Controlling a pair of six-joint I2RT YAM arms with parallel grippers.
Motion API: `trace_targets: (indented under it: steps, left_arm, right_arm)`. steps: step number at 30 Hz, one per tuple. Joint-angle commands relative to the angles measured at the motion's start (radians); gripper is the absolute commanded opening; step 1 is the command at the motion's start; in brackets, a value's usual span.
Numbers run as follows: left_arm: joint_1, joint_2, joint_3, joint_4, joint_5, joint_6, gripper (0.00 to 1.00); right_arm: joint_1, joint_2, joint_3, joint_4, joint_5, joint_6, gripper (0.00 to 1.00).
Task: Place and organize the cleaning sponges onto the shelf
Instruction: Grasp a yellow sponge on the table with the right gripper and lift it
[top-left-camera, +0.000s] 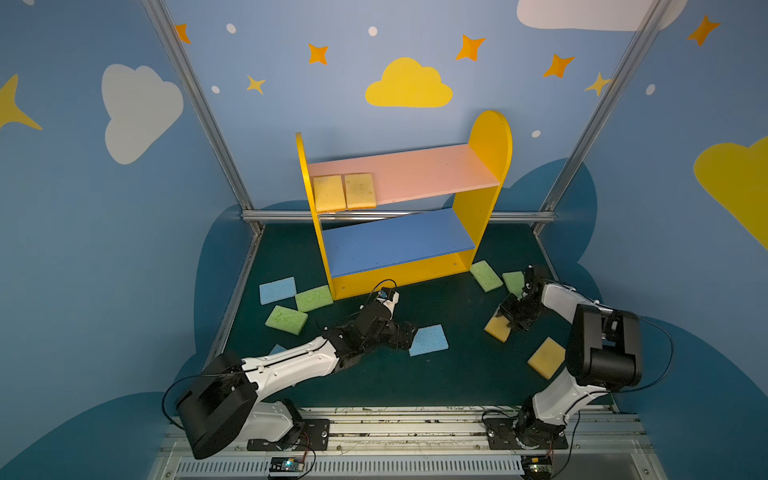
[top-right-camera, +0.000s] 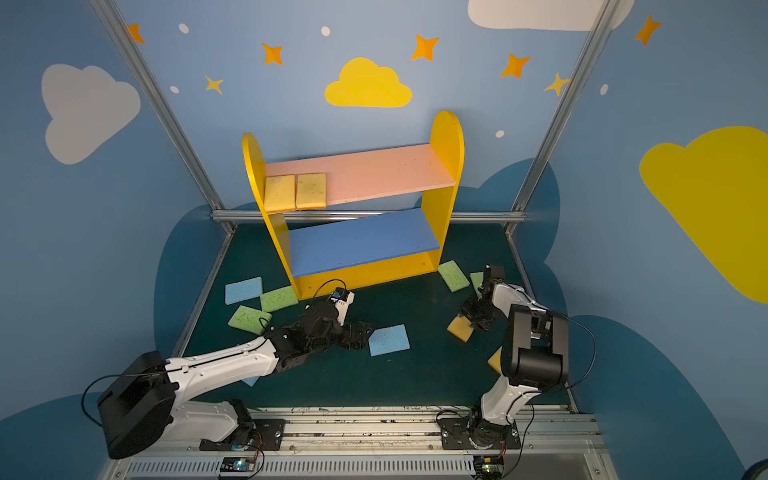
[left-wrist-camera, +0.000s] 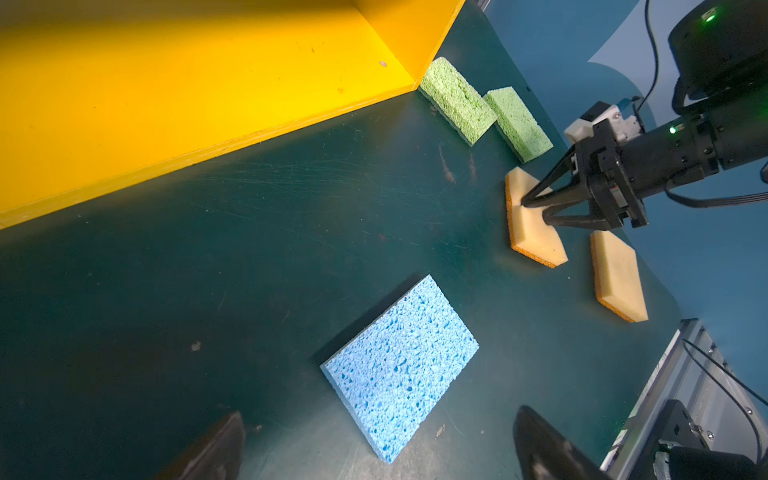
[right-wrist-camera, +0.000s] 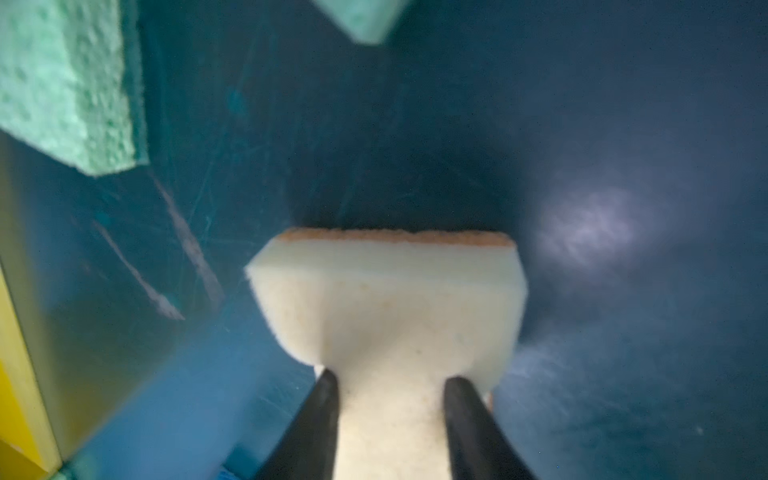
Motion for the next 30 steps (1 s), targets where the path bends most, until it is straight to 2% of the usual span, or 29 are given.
trace_targets:
  steps: [1, 3, 6, 11, 16, 17, 19, 20, 24, 26, 30]
  left_arm:
    - [0.007, 0.001, 0.005, -0.006, -0.006, -0.011, 1.00]
    - [0.012, -0.002, 0.005, -0.010, -0.002, -0.013, 1.00]
    - [0.014, -0.004, 0.008, -0.016, 0.007, -0.015, 1.00]
    - [0.029, -0.010, 0.016, -0.024, 0.034, -0.010, 1.00]
    - [0.044, -0.035, 0.010, -0.033, 0.053, -0.011, 1.00]
    - [0.047, -0.041, 0.007, -0.033, 0.053, -0.013, 1.00]
    - [0.050, -0.049, 0.002, -0.038, 0.054, -0.016, 1.00]
    - [0.051, -0.051, 0.001, -0.041, 0.054, -0.018, 1.00]
    - [0.049, -0.054, -0.002, -0.047, 0.056, -0.021, 1.00]
    - [0.052, -0.053, -0.002, -0.047, 0.059, -0.025, 1.00]
    - [0.052, -0.051, -0.002, -0.048, 0.065, -0.027, 1.00]
  right_arm:
    - [0.051, 0.079, -0.013, 0.021, -0.067, -0.037, 0.21]
    - [0.072, 0.091, 0.001, 0.013, -0.077, -0.046, 0.08]
    - [0.102, 0.093, 0.012, 0.013, -0.099, -0.054, 0.00]
    - [0.176, 0.075, 0.042, 0.000, -0.138, -0.078, 0.00]
    - [0.296, 0.054, 0.087, -0.018, -0.178, -0.122, 0.01]
    - [0.324, 0.049, 0.098, -0.025, -0.177, -0.132, 0.03]
    - [0.361, 0.030, 0.114, -0.035, -0.168, -0.145, 0.15]
    - [0.373, 0.011, 0.117, -0.035, -0.171, -0.151, 0.24]
    - [0.370, -0.077, 0.097, -0.029, -0.211, -0.155, 0.47]
    - [0.357, -0.121, 0.074, -0.032, -0.232, -0.160, 0.53]
    - [0.329, -0.167, 0.010, -0.039, -0.288, -0.166, 0.54]
